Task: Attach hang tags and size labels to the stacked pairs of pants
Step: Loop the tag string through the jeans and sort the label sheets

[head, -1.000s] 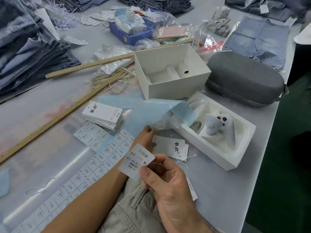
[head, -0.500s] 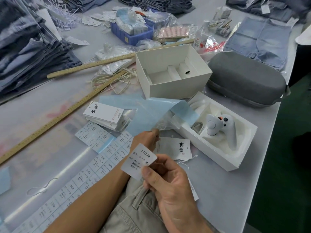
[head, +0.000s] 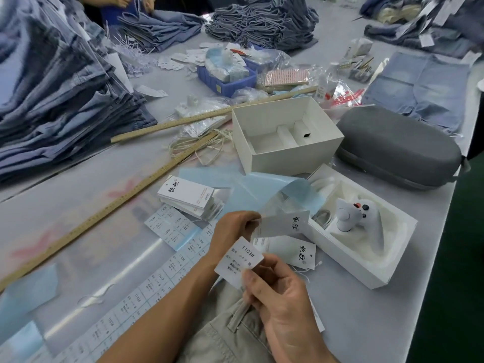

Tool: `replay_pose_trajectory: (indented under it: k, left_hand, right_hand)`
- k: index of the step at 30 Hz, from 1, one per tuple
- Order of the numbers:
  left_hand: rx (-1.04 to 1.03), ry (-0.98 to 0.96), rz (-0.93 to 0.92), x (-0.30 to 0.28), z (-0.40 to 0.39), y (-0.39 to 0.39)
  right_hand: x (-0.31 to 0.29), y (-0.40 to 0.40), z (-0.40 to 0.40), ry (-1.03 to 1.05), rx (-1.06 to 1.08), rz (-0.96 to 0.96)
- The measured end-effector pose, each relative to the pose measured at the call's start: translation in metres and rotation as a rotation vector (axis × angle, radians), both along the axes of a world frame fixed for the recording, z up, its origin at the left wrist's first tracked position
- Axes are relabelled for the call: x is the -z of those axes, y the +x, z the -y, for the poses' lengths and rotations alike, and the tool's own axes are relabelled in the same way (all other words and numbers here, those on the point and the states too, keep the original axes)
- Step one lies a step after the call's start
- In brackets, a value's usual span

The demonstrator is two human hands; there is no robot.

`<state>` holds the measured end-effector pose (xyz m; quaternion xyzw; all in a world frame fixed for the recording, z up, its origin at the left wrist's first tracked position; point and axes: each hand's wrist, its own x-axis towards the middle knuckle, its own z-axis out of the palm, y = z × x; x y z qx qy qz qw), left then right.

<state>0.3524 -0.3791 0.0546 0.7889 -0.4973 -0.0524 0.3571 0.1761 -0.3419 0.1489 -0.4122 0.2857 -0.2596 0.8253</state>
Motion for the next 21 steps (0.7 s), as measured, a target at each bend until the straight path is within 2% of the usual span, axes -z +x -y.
replay_pose_trajectory:
  k: [4, 10, 13, 16, 21]
  left_hand:
    - [-0.002, 0.014, -0.133, -0.023, -0.023, 0.001]
    - [-0.285, -0.105, -0.415, -0.053, -0.056, -0.002]
    - [-0.370, -0.191, -0.579, -0.060, -0.073, -0.009]
    - [-0.480, -0.315, -0.660, -0.070, -0.096, -0.010]
    - [-0.787, -0.559, -0.769, -0.087, -0.171, -0.023]
  right_hand:
    - [-0.004, 0.003, -0.001, 0.029, 0.020, -0.015]
    - [-0.011, 0.006, -0.003, 0.060, 0.047, -0.015]
    - [-0.008, 0.007, -0.002, 0.052, 0.064, -0.041]
    - [-0.008, 0.006, -0.002, 0.060, 0.072, -0.032]
    - [-0.012, -0.002, -0.005, -0.020, 0.042, -0.051]
